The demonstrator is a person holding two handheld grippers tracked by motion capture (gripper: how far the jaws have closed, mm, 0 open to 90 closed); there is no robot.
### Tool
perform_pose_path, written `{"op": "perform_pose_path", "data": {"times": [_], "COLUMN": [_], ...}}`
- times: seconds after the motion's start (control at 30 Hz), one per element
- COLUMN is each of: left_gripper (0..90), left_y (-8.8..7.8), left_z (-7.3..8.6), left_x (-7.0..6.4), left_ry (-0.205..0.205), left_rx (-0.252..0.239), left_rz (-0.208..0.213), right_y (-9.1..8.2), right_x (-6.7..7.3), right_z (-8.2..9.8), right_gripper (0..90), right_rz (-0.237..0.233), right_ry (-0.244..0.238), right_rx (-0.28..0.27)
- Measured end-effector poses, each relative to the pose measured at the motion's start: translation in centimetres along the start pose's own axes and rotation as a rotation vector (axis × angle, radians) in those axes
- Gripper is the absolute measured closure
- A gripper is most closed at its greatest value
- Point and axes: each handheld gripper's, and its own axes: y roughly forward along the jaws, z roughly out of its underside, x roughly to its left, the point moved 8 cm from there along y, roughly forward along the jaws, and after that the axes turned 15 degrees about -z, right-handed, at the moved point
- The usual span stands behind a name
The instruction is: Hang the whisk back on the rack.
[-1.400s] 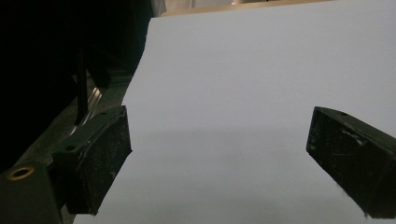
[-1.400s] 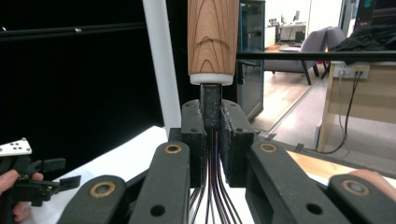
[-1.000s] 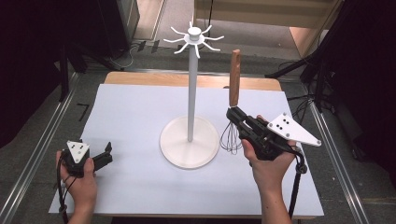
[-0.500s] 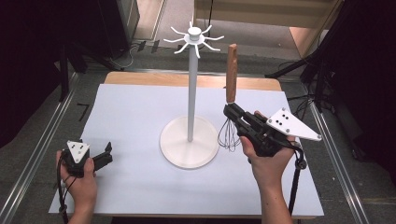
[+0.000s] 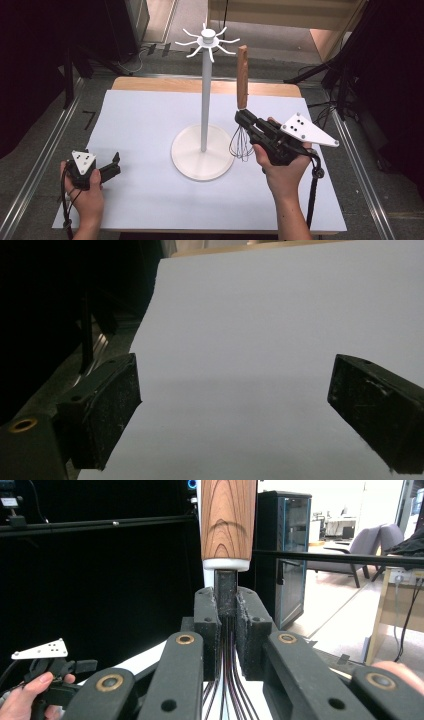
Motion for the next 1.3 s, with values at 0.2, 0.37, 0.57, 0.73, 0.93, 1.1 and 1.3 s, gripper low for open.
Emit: {"op": "perform_pose_path", "data": {"times": [0.2,0.37,0.57,0.73,0.93,1.1,1.3], "left_gripper": [7.5,7.5,7.5,7.5,7.5,7.4,7.5], "left_y": [0.01,0.01,0.01,0.01,0.02,0.01,0.01], "left_z": [0.0,0.0,0.0,0.01,0.01,0.02,0.01], "left_x": [0.0,0.01,0.01,0.0,0.02,0.02,0.02], "left_ry": [0.001,0.001,0.001,0.0,0.001,0.002,0.001], "left_rx": [0.0,0.001,0.0,0.001,0.003,0.004,0.004], "left_rz": [0.001,-0.001,0.0,0.001,0.0,0.0,0.001], "right_y": [0.22,0.35,0.49,0.55,0.57,0.52,0.7], "right_x": [0.08,0.08,-0.1,-0.26,-0.16,0.02,0.08], "right_z": [0.09,0.09,0.1,-0.07,-0.27,-0.35,-0.06], "right_gripper": [82.9,82.9,82.9,82.9,82.9,82.9,82.9], "right_rz": [-0.007,-0.014,-0.016,-0.017,-0.029,-0.04,-0.048], "right_ry": [0.005,0.014,0.014,0.024,0.022,0.02,0.024], "right_rx": [0.003,0.003,0.005,0.0,-0.008,-0.015,-0.001]}}
